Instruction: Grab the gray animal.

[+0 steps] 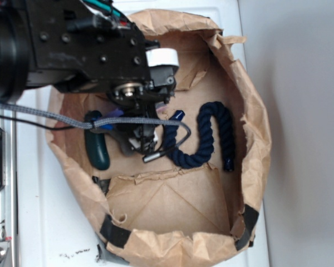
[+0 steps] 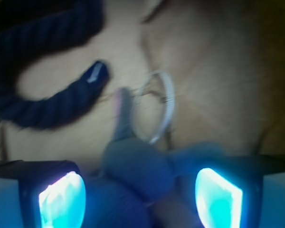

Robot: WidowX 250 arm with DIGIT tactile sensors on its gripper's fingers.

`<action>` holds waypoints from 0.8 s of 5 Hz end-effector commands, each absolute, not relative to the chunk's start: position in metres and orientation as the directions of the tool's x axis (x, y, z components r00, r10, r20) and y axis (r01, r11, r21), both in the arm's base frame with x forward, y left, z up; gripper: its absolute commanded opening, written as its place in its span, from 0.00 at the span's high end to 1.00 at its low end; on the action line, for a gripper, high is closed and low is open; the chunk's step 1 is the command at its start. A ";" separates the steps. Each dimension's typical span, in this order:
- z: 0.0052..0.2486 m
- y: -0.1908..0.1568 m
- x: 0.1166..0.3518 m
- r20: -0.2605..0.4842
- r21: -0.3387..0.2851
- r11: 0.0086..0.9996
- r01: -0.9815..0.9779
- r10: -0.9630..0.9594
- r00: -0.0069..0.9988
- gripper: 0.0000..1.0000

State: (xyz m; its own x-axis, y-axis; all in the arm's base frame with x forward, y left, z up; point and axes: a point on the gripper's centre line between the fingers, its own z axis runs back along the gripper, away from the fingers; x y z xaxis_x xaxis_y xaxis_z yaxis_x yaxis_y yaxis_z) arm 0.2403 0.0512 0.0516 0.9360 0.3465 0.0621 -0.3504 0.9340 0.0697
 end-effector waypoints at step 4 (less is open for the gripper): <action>0.035 0.040 0.235 0.287 0.084 0.821 -0.565 0.523 0.803 1.00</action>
